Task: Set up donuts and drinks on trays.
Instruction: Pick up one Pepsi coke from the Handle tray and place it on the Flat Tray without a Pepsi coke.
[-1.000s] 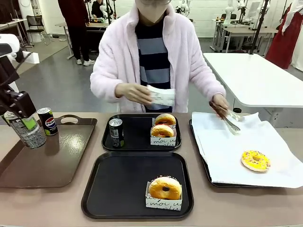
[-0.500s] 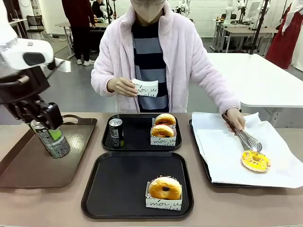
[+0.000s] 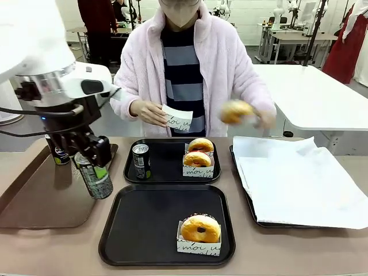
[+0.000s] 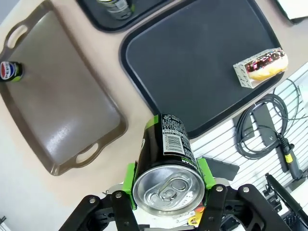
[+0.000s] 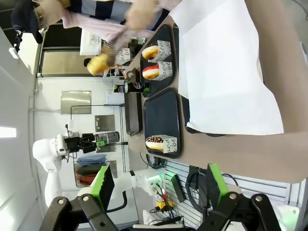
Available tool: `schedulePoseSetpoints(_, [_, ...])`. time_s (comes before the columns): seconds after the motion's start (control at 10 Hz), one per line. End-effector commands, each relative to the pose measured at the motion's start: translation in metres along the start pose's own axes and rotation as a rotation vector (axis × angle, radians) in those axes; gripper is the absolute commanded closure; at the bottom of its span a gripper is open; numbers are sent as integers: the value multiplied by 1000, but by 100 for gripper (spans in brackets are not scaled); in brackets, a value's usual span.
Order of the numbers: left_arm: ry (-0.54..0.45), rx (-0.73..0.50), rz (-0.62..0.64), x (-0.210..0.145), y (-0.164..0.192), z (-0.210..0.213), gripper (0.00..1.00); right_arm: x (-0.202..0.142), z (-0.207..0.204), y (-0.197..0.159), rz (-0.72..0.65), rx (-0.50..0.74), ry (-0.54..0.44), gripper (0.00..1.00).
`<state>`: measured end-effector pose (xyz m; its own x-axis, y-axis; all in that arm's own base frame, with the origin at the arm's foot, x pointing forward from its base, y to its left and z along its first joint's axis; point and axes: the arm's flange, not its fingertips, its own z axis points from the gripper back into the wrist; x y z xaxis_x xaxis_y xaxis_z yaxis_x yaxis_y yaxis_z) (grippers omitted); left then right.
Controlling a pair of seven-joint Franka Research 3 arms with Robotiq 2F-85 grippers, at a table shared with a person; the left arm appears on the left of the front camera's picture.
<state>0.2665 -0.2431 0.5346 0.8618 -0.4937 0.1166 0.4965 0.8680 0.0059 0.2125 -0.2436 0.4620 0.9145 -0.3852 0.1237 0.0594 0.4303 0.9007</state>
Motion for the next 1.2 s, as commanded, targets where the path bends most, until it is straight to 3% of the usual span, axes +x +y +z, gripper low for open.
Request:
schedulePoseSetpoints(0.0, [17, -18, -17, 16, -19, -1, 41, 1, 0, 1, 14, 24, -14, 0])
schedulePoseSetpoints(0.4, [42, -56, -71, 46, -44, -44, 41, 1, 0, 1, 14, 24, -14, 0])
schedulePoseSetpoints(0.8, [61, -95, -105, 54, -43, -89, 41, 1, 0, 1, 14, 24, -14, 0])
schedulePoseSetpoints(0.9, [74, -77, -144, 37, -38, -74, 41, 1, 0, 1, 14, 24, -14, 0])
schedulePoseSetpoints(1.1, [91, -55, -266, -31, -9, -18, 41, 1, 0, 1, 14, 24, -14, 0])
